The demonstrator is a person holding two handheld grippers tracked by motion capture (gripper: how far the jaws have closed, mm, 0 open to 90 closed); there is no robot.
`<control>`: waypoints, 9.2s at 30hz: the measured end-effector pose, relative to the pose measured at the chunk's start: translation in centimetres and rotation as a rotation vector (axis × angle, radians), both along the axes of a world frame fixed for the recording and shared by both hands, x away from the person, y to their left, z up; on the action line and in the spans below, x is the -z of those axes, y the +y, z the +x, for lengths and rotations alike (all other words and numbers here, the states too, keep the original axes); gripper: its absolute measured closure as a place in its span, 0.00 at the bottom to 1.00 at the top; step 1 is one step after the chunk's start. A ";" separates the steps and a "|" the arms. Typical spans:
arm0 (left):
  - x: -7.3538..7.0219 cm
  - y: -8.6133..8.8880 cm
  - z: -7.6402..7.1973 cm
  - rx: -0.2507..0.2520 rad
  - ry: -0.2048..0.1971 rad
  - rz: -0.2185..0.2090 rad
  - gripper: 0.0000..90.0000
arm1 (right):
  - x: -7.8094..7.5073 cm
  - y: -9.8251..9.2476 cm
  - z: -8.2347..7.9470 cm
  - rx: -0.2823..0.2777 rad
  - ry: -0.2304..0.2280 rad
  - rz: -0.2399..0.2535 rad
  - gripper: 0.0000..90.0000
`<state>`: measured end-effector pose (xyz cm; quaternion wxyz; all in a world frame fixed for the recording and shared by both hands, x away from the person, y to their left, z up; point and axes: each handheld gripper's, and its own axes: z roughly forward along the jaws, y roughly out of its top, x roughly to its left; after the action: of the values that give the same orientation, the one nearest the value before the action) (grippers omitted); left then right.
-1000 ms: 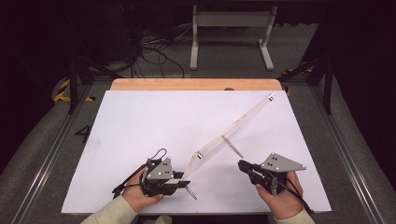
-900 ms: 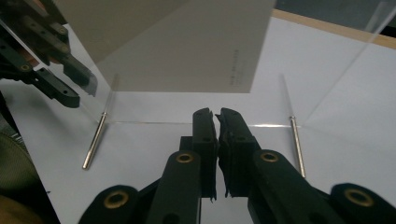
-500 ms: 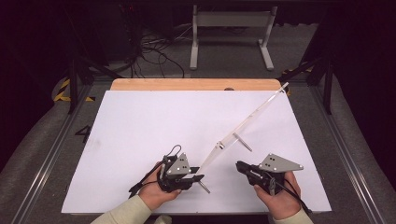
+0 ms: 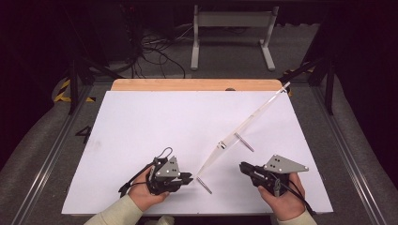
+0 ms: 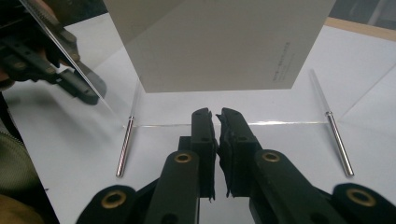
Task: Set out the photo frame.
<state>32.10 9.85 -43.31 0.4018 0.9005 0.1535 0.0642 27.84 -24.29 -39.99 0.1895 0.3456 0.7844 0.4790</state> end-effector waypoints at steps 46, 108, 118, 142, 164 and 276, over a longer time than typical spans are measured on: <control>1.1 -5.4 -1.0 0.127 0.059 -0.003 0.94 | -0.1 3.0 -6.1 -0.129 -0.001 0.058 0.48; -0.7 0.6 0.8 -0.030 0.024 -0.090 0.90 | -0.9 -2.3 -0.9 0.298 0.005 -0.026 0.73; -1.0 2.3 1.7 -0.100 0.020 -0.106 0.89 | -1.2 -6.5 -2.0 0.503 0.010 -0.009 0.90; -0.9 2.8 2.0 -0.125 0.025 -0.117 0.87 | -2.5 -8.3 0.5 0.423 0.005 0.148 0.95; -1.5 8.4 2.5 -0.306 -0.006 -0.174 0.85 | -4.9 0.0 4.2 -0.159 -0.011 0.217 0.95; 2.7 13.6 1.9 -0.494 -0.046 -0.149 0.29 | 5.3 -13.1 2.8 0.226 -0.006 -0.007 0.33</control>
<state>34.01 23.42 -45.98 0.4424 0.8019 0.3640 0.1695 30.62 -37.36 -45.28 0.2458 0.4296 0.7414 0.4531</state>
